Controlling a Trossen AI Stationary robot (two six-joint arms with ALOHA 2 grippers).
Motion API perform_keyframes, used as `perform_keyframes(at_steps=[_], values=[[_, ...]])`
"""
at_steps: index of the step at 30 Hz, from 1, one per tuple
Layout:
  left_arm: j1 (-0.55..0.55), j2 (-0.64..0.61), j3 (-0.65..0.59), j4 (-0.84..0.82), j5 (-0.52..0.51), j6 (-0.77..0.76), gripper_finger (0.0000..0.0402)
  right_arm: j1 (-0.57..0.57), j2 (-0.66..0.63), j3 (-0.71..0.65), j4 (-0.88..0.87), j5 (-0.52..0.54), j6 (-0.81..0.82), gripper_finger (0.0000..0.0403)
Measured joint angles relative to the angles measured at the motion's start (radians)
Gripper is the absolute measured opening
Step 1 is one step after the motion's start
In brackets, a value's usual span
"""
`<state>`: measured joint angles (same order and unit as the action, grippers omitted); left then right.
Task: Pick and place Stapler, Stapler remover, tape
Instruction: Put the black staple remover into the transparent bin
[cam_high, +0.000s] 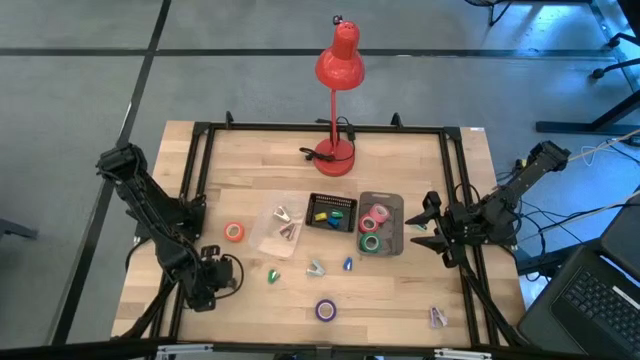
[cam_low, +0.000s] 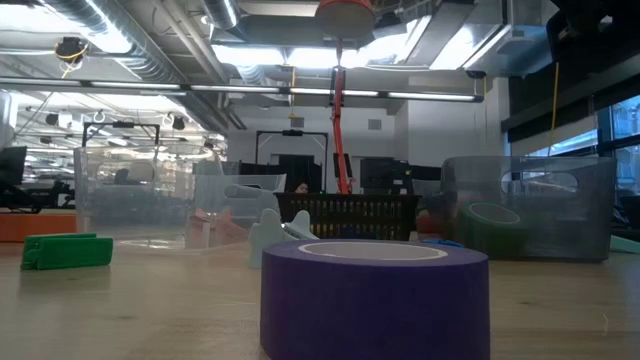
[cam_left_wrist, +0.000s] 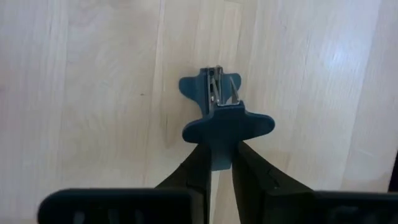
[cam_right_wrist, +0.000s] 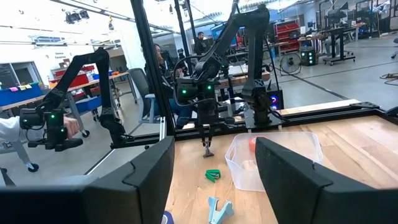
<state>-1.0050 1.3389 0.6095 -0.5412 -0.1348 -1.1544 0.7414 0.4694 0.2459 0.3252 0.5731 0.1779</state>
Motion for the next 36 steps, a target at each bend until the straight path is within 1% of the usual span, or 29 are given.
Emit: perform_keyframes(at_steps=[3,5,7,11,12,14,16,18,23,26,28,31,33,36], values=[[0.000,-0.014,0.004,-0.009,0.002,-0.018,0.0031,0.000,0.000,0.000,0.000,0.001,0.000,0.0225],[0.007,-0.033,0.023,-0.025,-0.014,-0.015,0.0031,0.000,0.000,0.000,0.000,0.002,0.000,0.0225],[0.021,-0.061,0.057,-0.034,-0.070,0.024,0.0031,0.000,0.000,0.000,0.000,0.002,-0.002,0.0225],[0.083,-0.128,0.112,-0.016,-0.249,0.217,0.0031,0.000,0.000,0.000,0.000,0.003,-0.015,0.0225],[0.113,-0.146,0.120,-0.002,-0.275,0.276,0.0031,0.000,0.000,0.000,0.000,0.003,-0.024,0.0225],[0.191,-0.175,0.133,-0.002,-0.281,0.391,0.0031,0.000,0.000,0.000,0.002,0.003,-0.031,0.0225],[0.292,-0.197,0.136,-0.015,-0.259,0.510,0.0031,0.000,0.000,0.000,0.009,0.003,-0.047,0.0225],[0.414,-0.209,0.136,-0.021,-0.208,0.639,0.0031,0.000,0.000,0.000,0.016,0.003,-0.055,0.0225],[0.720,-0.206,0.136,-0.065,-0.006,0.878,0.0031,0.000,0.000,0.000,0.015,0.002,-0.053,0.0225],[0.854,-0.190,0.136,-0.087,0.094,0.982,0.0031,0.000,0.000,0.000,0.015,0.002,-0.055,0.0225],[0.920,-0.174,0.136,-0.092,0.137,1.036,0.0031,0.000,0.000,0.000,0.014,0.002,-0.055,0.0225],[0.989,-0.141,0.136,-0.097,0.193,1.094,0.0031,0.000,0.000,0.000,0.011,0.002,-0.068,0.0225],[1.018,-0.110,0.136,-0.096,0.219,1.125,0.0031,0.000,0.000,0.000,0.012,0.002,-0.081,0.0225],[1.040,-0.051,0.136,-0.100,0.225,1.163,0.0031,0.000,0.000,0.000,0.011,0.002,-0.083,0.0225]])
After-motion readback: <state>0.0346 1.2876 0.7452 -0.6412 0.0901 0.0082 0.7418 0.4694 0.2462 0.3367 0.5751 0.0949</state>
